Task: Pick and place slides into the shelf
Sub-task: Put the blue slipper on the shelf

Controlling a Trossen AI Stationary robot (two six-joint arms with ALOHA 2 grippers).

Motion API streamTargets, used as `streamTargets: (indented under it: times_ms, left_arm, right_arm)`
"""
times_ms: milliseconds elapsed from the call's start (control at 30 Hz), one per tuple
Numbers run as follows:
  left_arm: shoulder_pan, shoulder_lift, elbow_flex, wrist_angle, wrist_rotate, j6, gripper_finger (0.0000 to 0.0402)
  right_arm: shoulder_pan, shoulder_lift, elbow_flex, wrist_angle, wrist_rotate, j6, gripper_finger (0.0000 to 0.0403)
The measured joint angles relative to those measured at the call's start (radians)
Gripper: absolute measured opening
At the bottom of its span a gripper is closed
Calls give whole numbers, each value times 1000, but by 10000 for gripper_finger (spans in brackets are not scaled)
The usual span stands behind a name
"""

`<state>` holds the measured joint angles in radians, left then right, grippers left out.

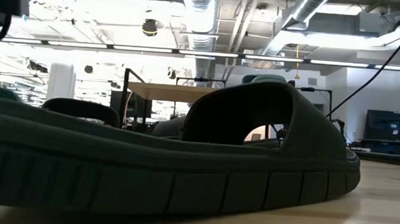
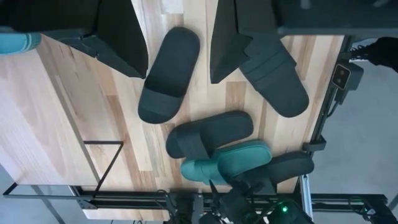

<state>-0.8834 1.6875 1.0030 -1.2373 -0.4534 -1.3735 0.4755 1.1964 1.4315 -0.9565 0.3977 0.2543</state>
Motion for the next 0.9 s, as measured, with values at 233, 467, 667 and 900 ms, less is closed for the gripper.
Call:
streamTargets:
  times_ms: [233, 467, 667, 900]
  left_arm:
    - [13, 0, -4, 0, 7, -3, 114]
    - [13, 0, -2, -12, 2, -6, 10]
    - [13, 0, 51, -148, -21, -29, 4]
    - [13, -1, 178, -343, -73, -27, 2]
  right_arm:
    - [0, 0, 0, 0, 0, 8, 161]
    - [0, 0, 0, 1, 0, 16, 161]
    - [0, 0, 0, 2, 1, 18, 161]
    - [0, 0, 0, 2, 25, 18, 161]
